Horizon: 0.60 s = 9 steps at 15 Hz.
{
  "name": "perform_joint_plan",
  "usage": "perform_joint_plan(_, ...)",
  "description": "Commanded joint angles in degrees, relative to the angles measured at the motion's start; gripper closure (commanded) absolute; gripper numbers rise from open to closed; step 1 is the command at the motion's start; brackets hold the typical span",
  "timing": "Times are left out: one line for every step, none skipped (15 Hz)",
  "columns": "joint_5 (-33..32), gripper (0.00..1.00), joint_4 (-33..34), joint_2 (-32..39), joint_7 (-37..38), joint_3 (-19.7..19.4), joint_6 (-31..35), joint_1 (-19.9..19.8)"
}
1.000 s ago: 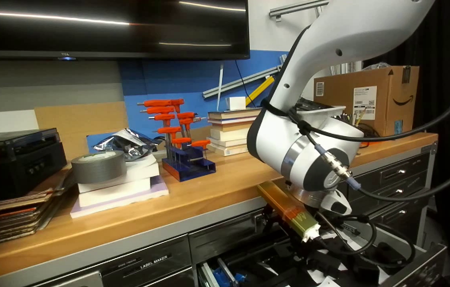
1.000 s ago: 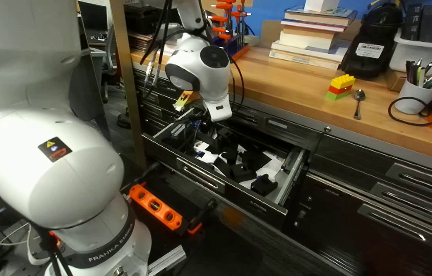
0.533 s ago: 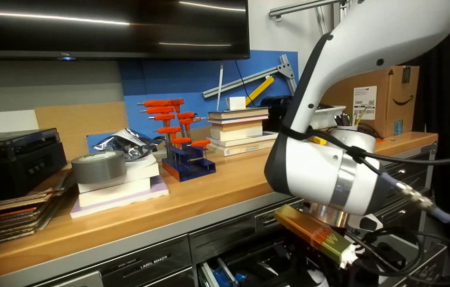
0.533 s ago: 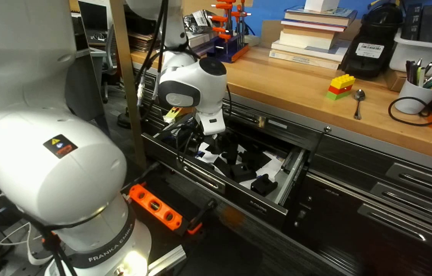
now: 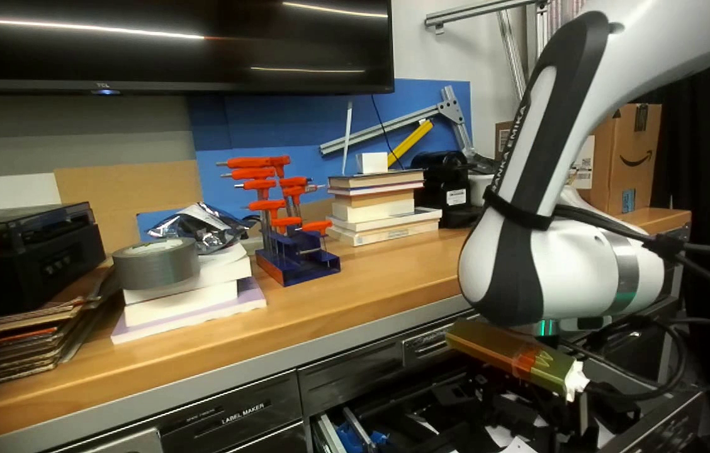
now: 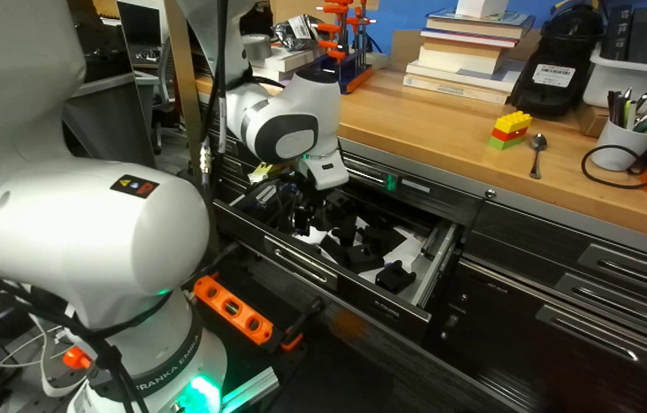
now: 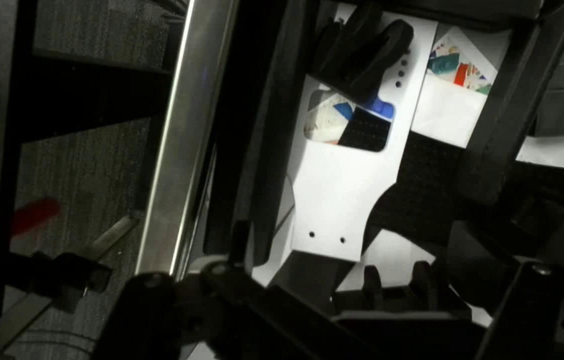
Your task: Put the black objects from the countertop in the drawer and close the drawer.
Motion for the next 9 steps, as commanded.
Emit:
perform_joint_plan(-16.1, 0.0, 1.5, -6.8, 11.2, -11.2, -10.5, 6.2)
perform_joint_plan(-20.9, 0.0, 2.3, -9.4, 14.9, -11.9, -15.5, 5.5)
perform_joint_plan(-24.7, 0.0, 3.0, -11.5, 18.1, -2.8, -19.9, -4.7)
perform_joint_plan(-23.3, 0.0, 3.4, -13.3, 17.8, 0.1, -24.4, -7.3)
perform_joint_plan(-21.7, 0.0, 4.1, -14.8, 17.8, 3.2, -29.0, -10.2)
perform_joint_plan(-19.2, 0.0, 4.9, -16.8, 16.6, 5.9, -33.9, -12.9)
perform_joint_plan(-16.9, 0.0, 5.3, -17.9, 15.5, 8.2, -37.2, -15.1)
perform_joint_plan(-14.6, 0.0, 5.7, -18.5, 14.6, 9.9, -39.3, -16.8)
perform_joint_plan(-12.7, 0.0, 5.6, -19.5, 14.4, 11.4, -40.7, -18.3)
